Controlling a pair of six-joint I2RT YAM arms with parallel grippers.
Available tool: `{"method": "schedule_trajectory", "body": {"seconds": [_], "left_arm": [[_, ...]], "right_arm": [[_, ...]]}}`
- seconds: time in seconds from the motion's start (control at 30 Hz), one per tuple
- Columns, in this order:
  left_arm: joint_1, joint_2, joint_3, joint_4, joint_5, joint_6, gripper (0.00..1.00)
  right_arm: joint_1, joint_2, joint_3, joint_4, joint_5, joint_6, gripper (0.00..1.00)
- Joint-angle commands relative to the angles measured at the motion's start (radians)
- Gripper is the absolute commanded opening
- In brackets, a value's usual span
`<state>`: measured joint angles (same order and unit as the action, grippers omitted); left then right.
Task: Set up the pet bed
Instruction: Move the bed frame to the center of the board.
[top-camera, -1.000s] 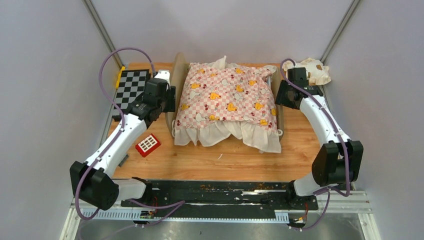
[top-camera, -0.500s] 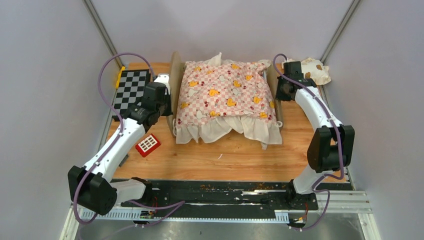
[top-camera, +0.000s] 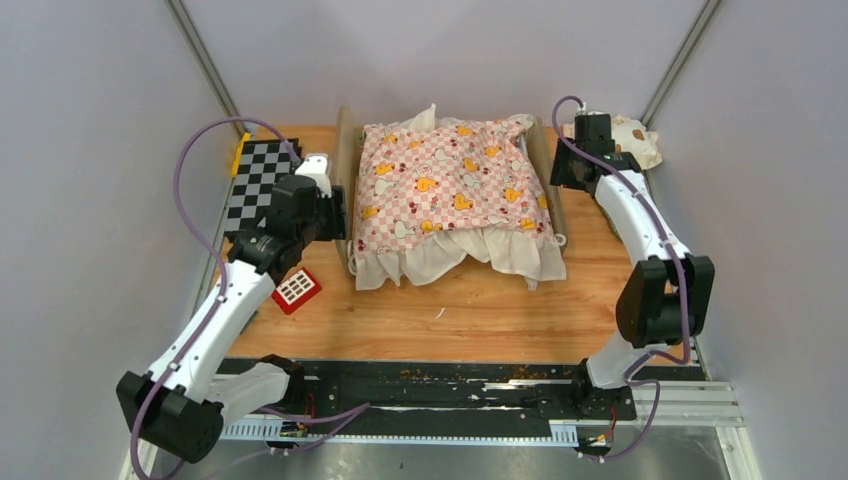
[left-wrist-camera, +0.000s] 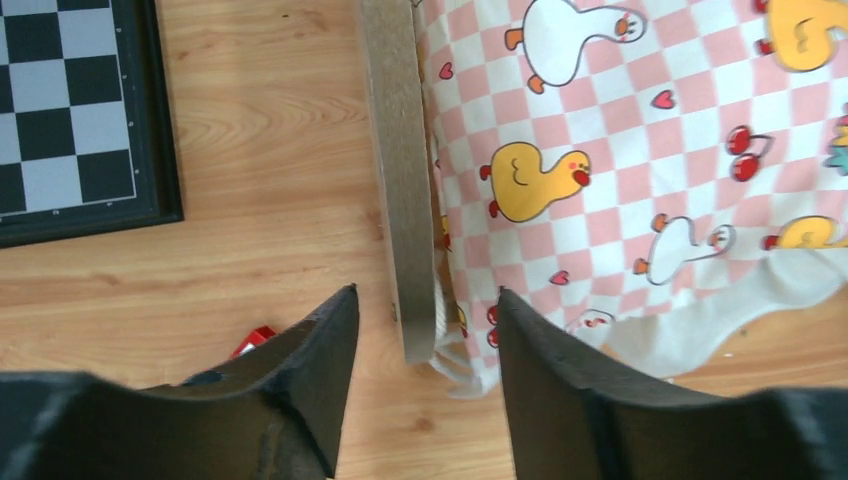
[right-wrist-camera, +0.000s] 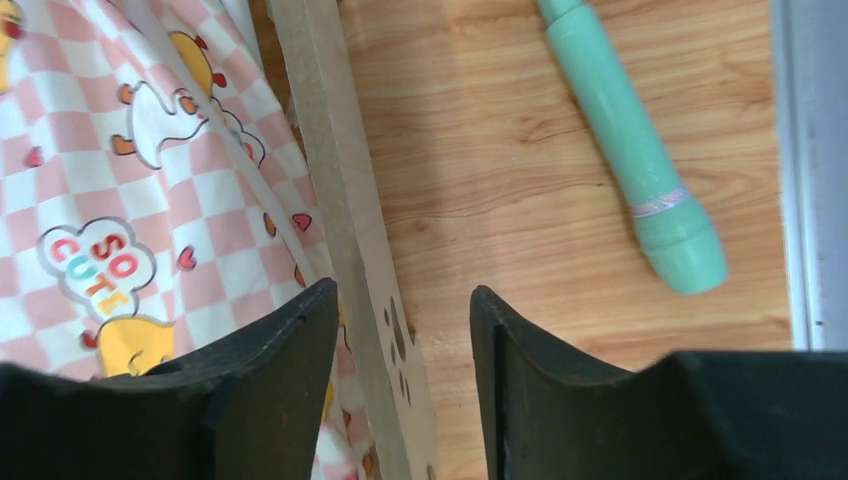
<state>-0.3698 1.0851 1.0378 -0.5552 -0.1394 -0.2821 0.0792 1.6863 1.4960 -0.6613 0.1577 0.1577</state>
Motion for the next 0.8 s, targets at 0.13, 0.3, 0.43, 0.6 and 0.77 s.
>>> {"method": "schedule_trajectory", "body": {"seconds": [0.13, 0.3, 0.43, 0.6, 0.77], "left_arm": [[-0.001, -0.173, -0.033, -0.041, 0.060, 0.032, 0.73], [-0.002, -0.344, -0.152, -0.053, -0.022, -0.002, 0.75], [-0.001, -0.456, -0.212, -0.100, -0.077, -0.050, 0.75], [-0.001, -0.575, -0.268, -0.118, -0.143, -0.053, 0.78], [-0.001, -0.601, -0.262, -0.119, -0.191, -0.051, 0.79]], "right_arm": [[0.043, -0.430, -0.108, 0.097, -0.094, 0.037, 0.57], [0.427, -0.541, -0.205, 0.220, -0.167, -0.038, 0.63], [0.681, -0.443, -0.223, 0.332, -0.202, -0.144, 0.67], [0.944, -0.172, -0.087, 0.355, -0.215, -0.499, 0.79], [1.054, 0.092, 0.090, 0.264, -0.163, -0.890, 0.82]]}}
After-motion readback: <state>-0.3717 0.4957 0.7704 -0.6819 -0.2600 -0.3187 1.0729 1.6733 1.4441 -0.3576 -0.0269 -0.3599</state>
